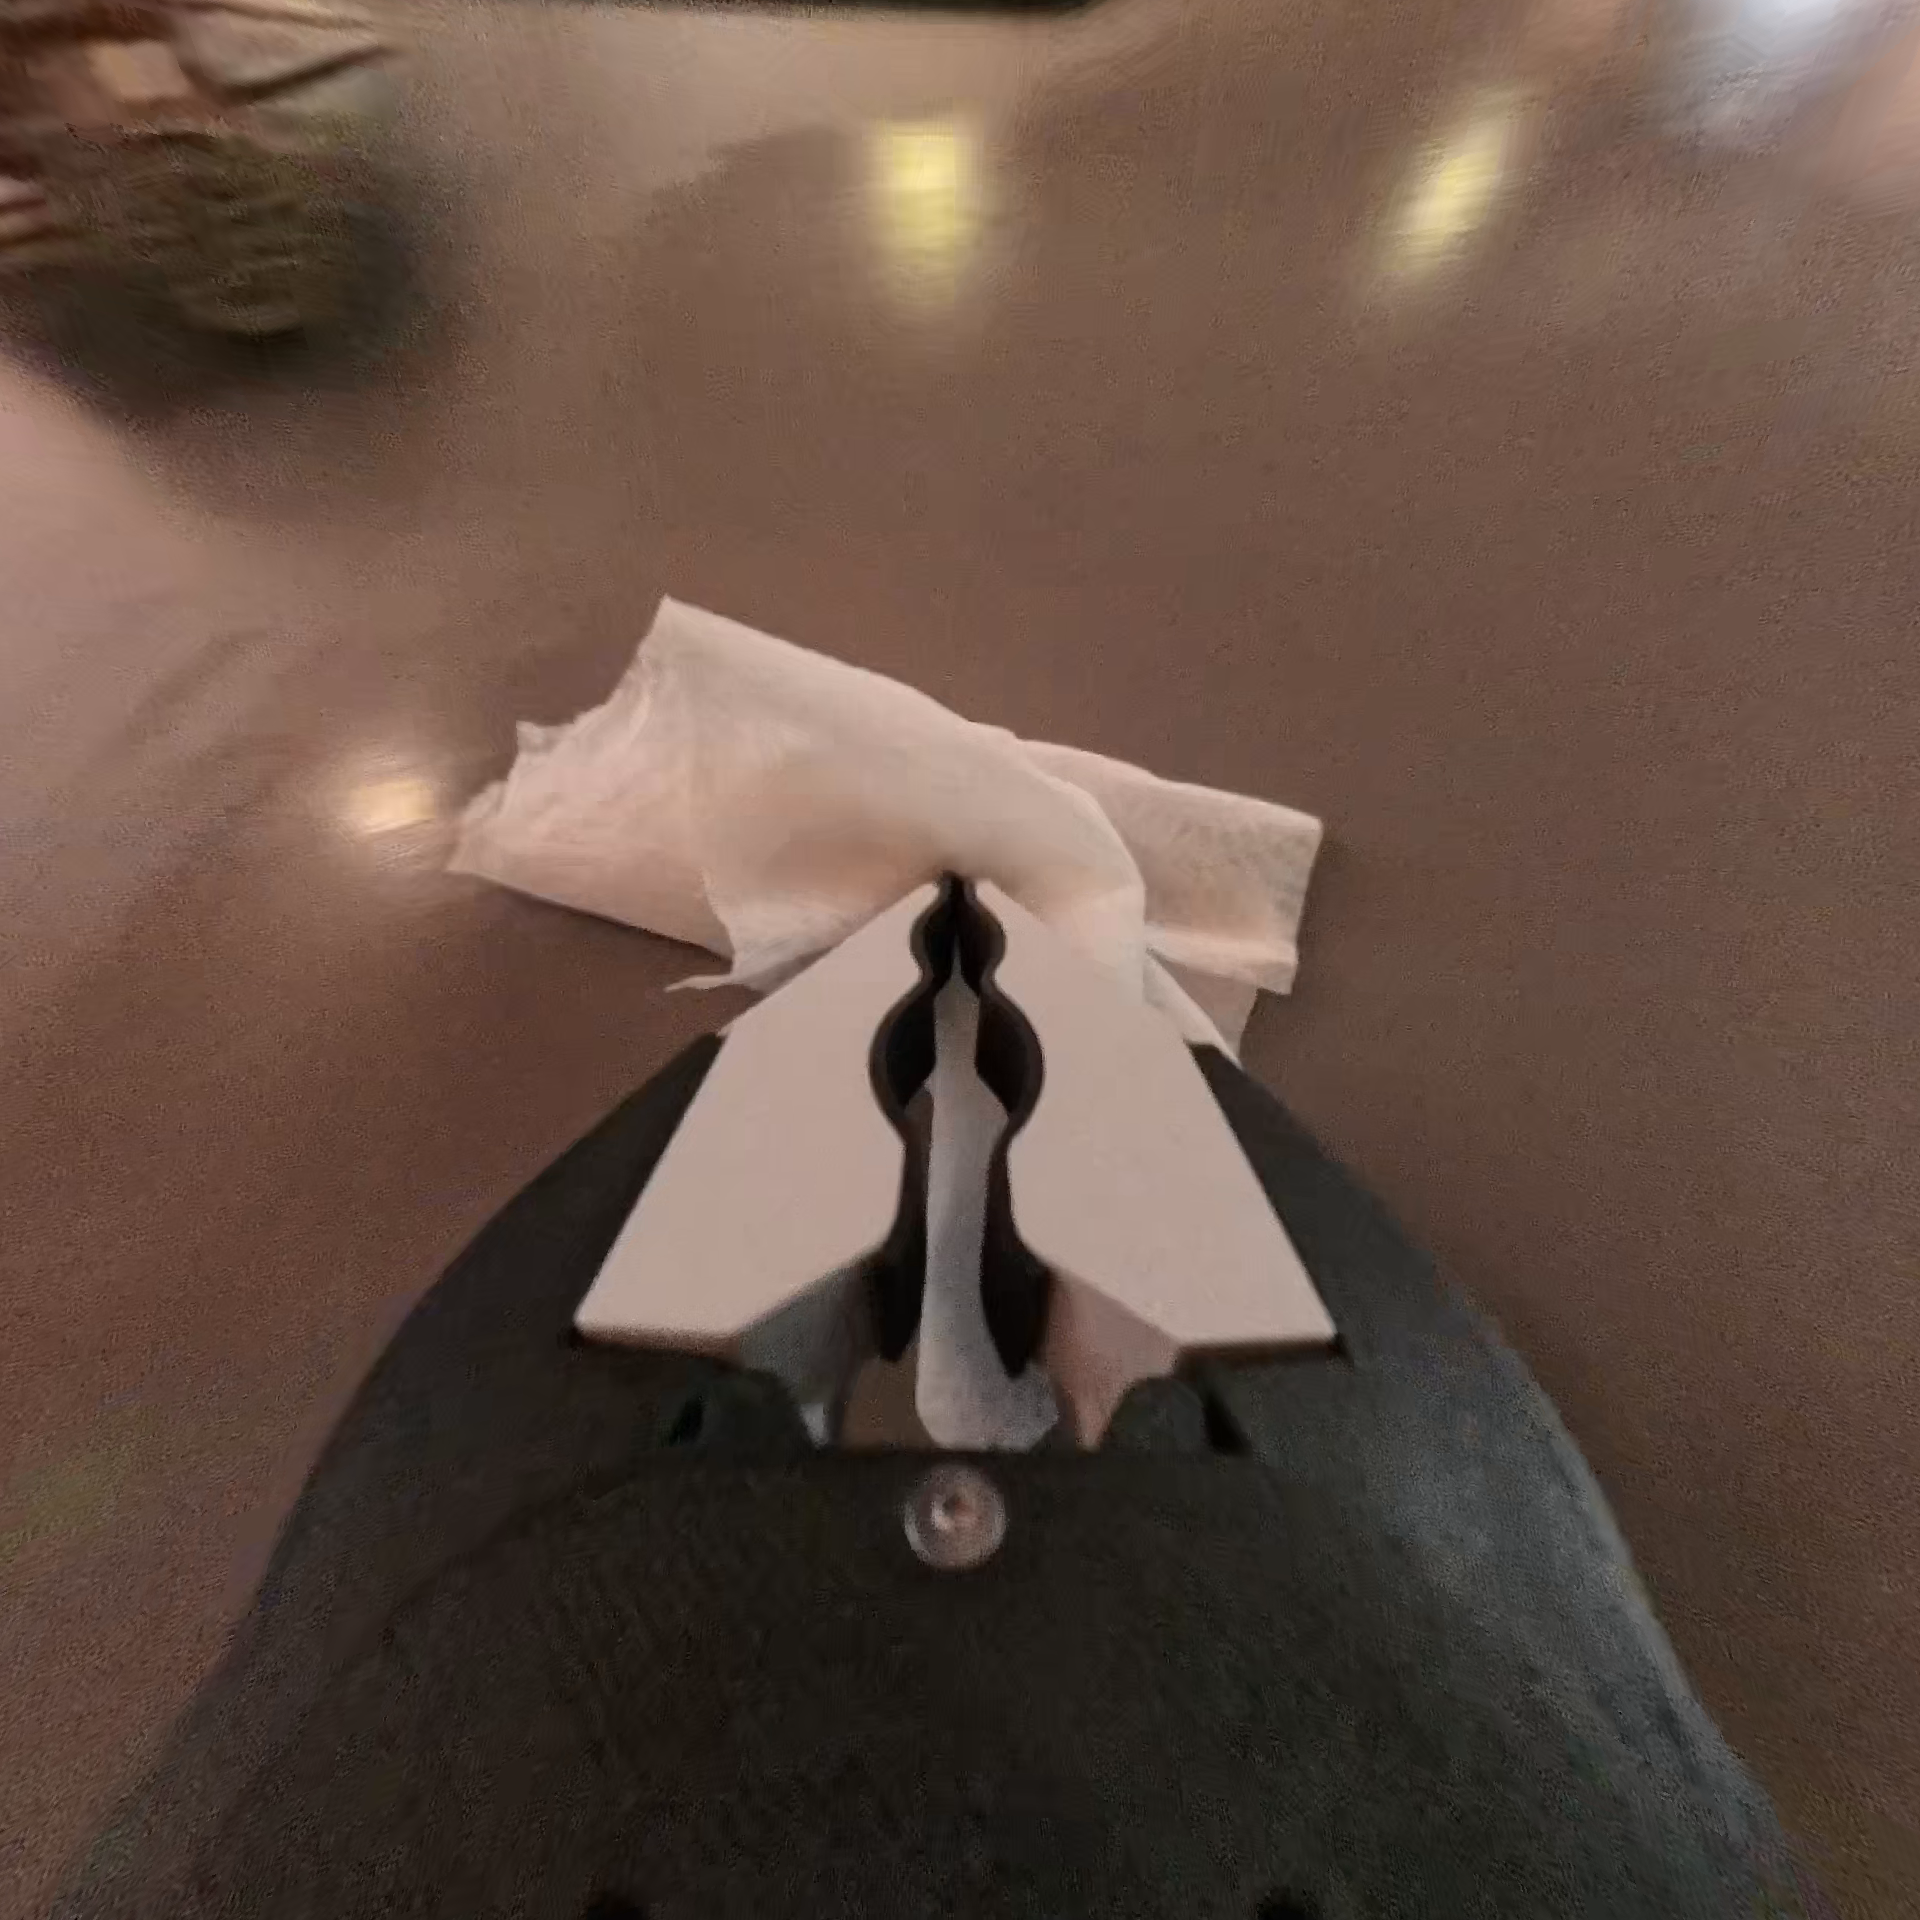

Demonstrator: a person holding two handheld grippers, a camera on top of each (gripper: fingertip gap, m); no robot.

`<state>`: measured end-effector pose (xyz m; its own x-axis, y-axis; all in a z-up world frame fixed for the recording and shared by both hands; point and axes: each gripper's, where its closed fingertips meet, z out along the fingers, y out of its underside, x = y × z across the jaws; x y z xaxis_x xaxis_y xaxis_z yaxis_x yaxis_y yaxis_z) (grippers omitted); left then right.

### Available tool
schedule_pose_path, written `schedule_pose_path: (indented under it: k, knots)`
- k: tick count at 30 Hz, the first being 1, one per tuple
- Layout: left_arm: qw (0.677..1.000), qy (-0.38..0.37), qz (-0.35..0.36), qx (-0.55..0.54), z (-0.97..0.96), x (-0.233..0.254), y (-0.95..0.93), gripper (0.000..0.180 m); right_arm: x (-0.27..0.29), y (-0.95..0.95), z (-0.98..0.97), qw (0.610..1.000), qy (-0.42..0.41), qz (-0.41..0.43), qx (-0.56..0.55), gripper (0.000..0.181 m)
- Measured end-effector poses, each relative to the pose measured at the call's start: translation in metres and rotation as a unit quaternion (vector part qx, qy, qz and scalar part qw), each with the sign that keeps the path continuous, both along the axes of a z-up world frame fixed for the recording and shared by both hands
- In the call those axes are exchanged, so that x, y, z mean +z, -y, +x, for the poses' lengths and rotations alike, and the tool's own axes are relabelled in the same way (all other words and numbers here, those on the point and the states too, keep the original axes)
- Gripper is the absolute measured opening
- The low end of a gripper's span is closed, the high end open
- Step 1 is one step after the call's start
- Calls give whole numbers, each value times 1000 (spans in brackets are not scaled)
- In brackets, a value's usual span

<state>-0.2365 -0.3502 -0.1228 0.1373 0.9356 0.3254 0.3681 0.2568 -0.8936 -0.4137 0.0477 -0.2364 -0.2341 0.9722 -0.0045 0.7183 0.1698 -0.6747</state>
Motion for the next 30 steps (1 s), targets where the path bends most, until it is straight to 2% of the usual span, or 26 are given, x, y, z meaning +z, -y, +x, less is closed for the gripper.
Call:
schedule_pose_path:
  k: [1,4,6,9,13,16,19,23,26,28,30]
  knots:
    - [1000,0,2,0,0,0,0,61,0,-27,-12,999,-2,1,-36,0]
    - [1000,3,7,1,-1,-1,2,61,0,-80,-47,989,3,-49,-143,0]
    - [1000,4,9,1,-1,-2,2,61,0,-80,-70,988,7,-29,-154,0]
    - [1000,7,-1,-1,-2,-3,0,61,0,-26,-100,997,-6,57,-58,0]
    - [1000,15,-16,-3,-3,-7,-3,61,0,91,-107,991,-37,69,107,0]
    - [1000,14,-23,-5,-2,-8,-4,61,1,104,-144,986,-59,89,130,0]
    - [1000,13,-22,-5,-2,-8,-3,61,0,104,-176,995,-39,18,93,0]
    - [1000,13,-14,-7,-3,-8,-1,61,0,116,-148,985,-43,52,156,0]
    - [1000,12,-5,-5,-4,-7,0,61,0,127,-72,984,0,-1,180,0]
    - [1000,11,-1,-6,-4,-6,1,61,0,147,12,968,44,-45,241,0]
    - [1000,11,2,-7,-5,-6,0,61,-1,165,102,939,87,-45,330,0]
